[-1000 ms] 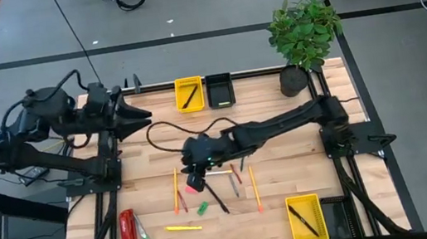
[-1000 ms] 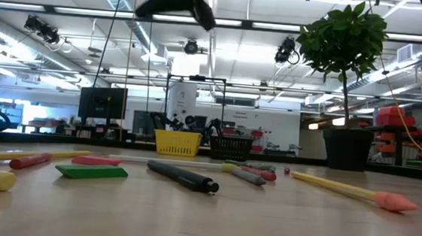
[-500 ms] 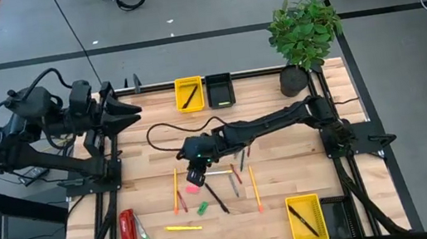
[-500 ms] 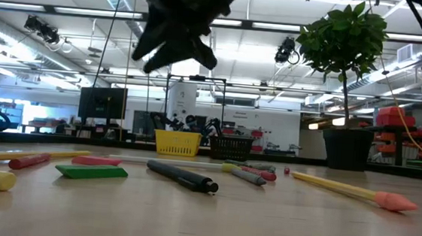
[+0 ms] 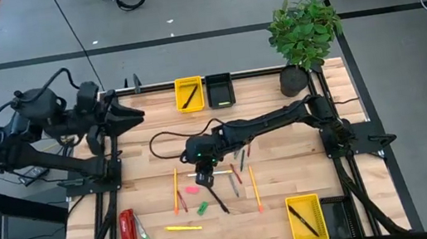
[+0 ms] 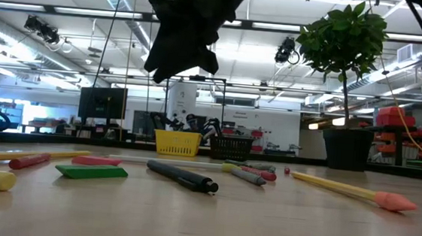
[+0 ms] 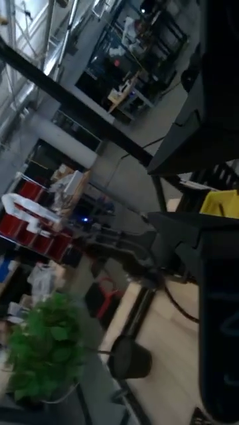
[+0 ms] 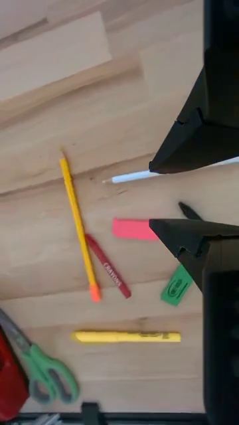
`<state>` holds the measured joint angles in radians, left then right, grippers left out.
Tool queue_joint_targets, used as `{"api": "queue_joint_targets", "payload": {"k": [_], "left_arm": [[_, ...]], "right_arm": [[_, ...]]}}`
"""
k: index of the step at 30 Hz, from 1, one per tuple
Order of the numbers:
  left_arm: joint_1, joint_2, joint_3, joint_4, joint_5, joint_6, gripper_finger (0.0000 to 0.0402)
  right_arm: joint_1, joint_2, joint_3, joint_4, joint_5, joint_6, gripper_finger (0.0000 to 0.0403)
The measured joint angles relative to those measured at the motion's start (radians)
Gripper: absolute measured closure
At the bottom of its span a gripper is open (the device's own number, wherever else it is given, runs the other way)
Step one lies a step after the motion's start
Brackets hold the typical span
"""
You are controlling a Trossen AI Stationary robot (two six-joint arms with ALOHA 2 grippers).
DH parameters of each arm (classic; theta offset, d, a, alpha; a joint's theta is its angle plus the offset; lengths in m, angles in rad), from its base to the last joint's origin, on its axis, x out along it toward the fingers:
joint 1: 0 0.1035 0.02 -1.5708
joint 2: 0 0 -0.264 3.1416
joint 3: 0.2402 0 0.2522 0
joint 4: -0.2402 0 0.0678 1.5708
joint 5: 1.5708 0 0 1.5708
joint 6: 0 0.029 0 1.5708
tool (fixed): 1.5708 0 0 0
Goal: Sort crayons/erasers/pens/pencils in bins
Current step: Put the white pencil into the bottom black bin
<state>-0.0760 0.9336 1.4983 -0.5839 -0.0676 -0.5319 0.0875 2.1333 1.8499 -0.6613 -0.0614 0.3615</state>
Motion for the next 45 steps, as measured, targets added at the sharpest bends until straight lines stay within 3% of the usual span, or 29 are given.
{"api": "queue_joint_targets", "payload": {"k": [7,13,24,31,40,45], "left_arm": [[0.000,0.049,0.000,0.103,-0.097,-0.033,0.0295],[0.000,0.130,0.000,0.280,-0.096,-0.034,0.0294],[0.053,0.187,0.000,0.436,-0.087,0.028,0.0294],[0.049,0.145,0.000,0.409,0.043,0.027,0.0294],[0.026,0.098,0.000,0.296,0.050,0.099,0.0294],[0.026,0.097,0.000,0.217,0.050,0.110,0.0295]], "right_arm": [[-0.018,-0.001,-0.049,0.033,-0.052,-0.034,0.0276],[-0.027,0.000,-0.104,0.066,-0.052,-0.032,0.0276],[-0.036,0.001,-0.160,0.155,-0.033,0.067,0.0276],[-0.039,0.000,-0.160,0.162,-0.016,0.060,0.0276],[0.021,0.000,-0.160,0.159,-0.017,-0.022,0.0276],[0.044,0.000,-0.160,0.126,0.063,-0.034,0.0276]]}}
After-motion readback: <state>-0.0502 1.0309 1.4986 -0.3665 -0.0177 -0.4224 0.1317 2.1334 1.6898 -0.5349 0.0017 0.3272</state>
